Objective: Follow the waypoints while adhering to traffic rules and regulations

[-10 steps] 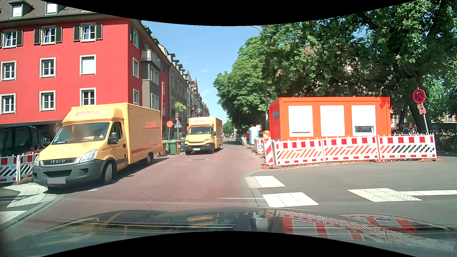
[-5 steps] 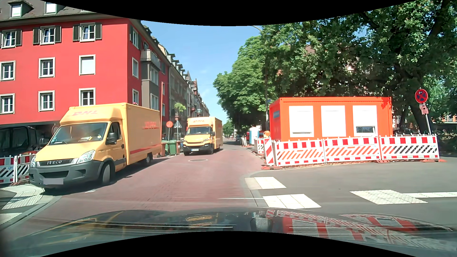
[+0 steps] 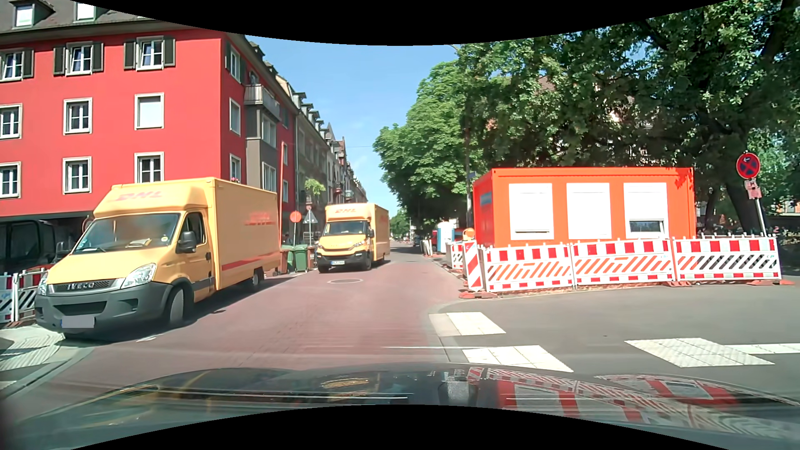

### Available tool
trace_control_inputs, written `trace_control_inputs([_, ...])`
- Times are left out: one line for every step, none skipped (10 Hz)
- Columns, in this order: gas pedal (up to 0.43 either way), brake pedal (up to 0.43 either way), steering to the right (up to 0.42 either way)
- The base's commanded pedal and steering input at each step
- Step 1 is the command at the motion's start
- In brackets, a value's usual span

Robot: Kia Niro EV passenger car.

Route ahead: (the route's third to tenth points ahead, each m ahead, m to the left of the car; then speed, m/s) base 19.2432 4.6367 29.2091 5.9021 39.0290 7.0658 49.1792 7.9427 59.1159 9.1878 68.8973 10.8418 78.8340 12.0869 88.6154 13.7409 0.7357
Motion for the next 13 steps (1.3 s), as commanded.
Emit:
trace_control_inputs([0.0, 0.11, -0.032])
trace_control_inputs([0.0, 0.0, -0.042])
trace_control_inputs([0.0, 0.0, -0.056])
trace_control_inputs([0.0, 0.0, -0.089])
trace_control_inputs([0.0, 0.0, -0.129])
trace_control_inputs([0.0, 0.0, -0.179])
trace_control_inputs([0.0, 0.0, -0.219])
trace_control_inputs([0.0, 0.0, -0.232])
trace_control_inputs([0.0, 0.0, -0.233])
trace_control_inputs([0.0, 0.0, -0.236])
trace_control_inputs([0.0, 0.0, -0.243])
trace_control_inputs([0.008, 0.0, -0.247])
trace_control_inputs([0.059, 0.0, -0.251])
